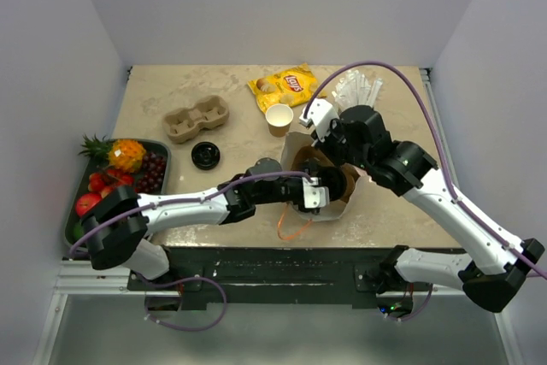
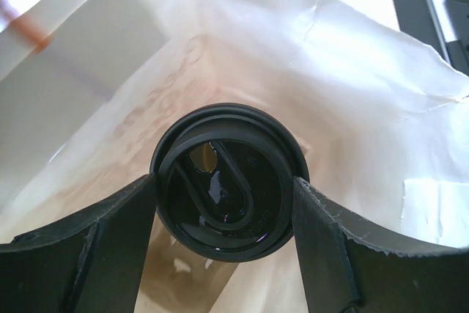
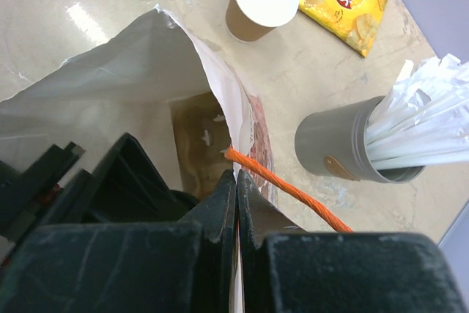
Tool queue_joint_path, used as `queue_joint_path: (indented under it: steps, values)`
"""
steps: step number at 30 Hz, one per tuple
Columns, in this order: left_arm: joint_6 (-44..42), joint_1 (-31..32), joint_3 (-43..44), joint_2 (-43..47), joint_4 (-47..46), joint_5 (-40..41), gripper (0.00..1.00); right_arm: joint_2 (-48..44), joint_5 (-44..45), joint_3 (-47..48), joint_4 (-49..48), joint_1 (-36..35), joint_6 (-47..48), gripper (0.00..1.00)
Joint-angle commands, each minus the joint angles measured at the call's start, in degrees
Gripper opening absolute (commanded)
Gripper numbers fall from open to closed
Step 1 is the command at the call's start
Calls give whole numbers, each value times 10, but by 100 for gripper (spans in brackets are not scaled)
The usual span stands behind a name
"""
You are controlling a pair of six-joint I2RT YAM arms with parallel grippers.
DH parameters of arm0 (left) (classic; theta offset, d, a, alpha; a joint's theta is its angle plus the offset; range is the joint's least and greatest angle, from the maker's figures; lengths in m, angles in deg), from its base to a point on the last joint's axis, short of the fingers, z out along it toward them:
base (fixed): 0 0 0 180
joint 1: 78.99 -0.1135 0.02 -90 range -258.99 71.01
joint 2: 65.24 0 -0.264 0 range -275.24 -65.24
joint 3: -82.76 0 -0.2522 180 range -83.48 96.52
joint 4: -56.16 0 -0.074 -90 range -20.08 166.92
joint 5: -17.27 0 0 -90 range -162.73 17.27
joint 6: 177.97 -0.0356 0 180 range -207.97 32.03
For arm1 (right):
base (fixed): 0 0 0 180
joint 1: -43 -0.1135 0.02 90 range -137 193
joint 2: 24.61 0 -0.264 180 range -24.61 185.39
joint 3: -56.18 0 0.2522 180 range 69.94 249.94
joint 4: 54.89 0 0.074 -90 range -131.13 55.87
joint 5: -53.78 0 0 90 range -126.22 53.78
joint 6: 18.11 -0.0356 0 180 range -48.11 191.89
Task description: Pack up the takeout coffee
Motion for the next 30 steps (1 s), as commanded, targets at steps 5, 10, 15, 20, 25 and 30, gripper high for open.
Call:
queue_joint_path:
  steps: [5, 10, 15, 20, 25, 30]
  values:
    - [-72, 22, 47, -51, -13, 18, 0, -14, -5, 31, 14, -50, 51, 0]
    - [-84, 26, 47, -63, -23, 75, 0, -8, -19, 47, 32, -58, 50, 0]
    - [-102, 28, 55, -79, -28, 118, 0, 6, -30, 70, 50, -61, 47, 0]
    - [-119, 29, 60, -87, -20, 103, 0, 6, -36, 75, 59, -65, 52, 0]
    - [-91, 29, 49, -69, -16, 65, 0, 5, -14, 60, 38, -69, 61, 0]
    - [-59, 32, 43, -67, -28, 45, 0, -8, -11, 34, 25, -82, 72, 0]
